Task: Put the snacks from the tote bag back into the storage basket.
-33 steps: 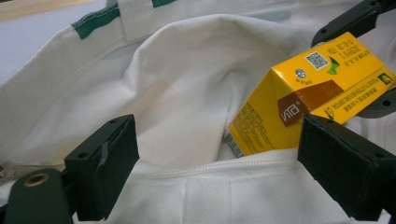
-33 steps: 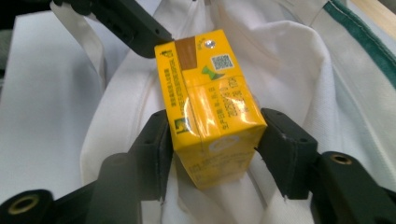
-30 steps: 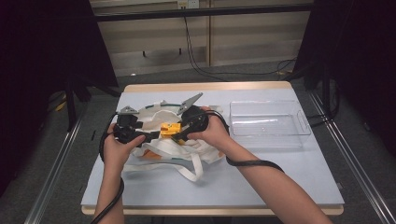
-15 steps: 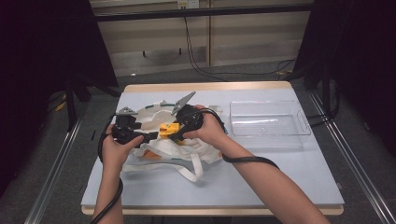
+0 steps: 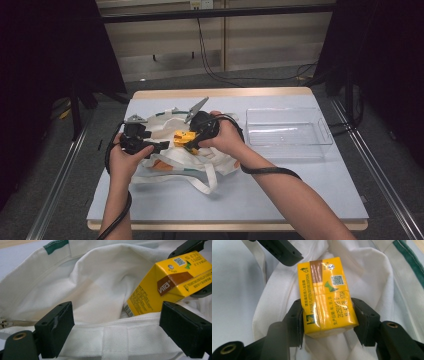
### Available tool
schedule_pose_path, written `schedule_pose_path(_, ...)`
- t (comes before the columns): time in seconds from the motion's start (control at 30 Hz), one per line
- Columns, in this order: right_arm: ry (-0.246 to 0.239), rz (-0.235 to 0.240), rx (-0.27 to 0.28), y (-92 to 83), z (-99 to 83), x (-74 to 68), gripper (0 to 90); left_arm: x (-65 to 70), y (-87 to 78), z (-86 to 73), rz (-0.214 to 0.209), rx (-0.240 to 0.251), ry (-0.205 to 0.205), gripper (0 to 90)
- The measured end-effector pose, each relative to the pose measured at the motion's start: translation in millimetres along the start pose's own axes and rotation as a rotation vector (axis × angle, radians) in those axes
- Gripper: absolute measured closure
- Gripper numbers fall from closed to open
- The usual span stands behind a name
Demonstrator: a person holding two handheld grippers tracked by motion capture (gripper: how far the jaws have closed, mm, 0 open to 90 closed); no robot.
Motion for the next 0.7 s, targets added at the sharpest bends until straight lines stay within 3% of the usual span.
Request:
schedule_pose_path(0.17,0.001,-0.006,-0.019,-5.5,0.4,1.9,48.8,0.5,-1.1,0.6,0.002,-0.001,0.002,12.3)
schedule_pose_path(0.37,0.004,-0.030,0.013,-20.3,9.2,6.6,49.1,1.4,0.2,-0.9,0.002,-0.004,0.003,12.1)
schedule_pose_path(0.7,0.042,-0.012,0.012,-43.1,11.1,13.3,49.1,6.6,3.5,-0.8,-0.007,-0.012,0.015,11.3)
Point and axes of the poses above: each handheld gripper's, and its own axes: y roughly forward along the jaws, z roughly out of its top, x roughly to its right, the point moved 6 cm from there along y, roughly forward along the jaws, and after that the axes turned 9 degrees about x, right-handed, at the moved point
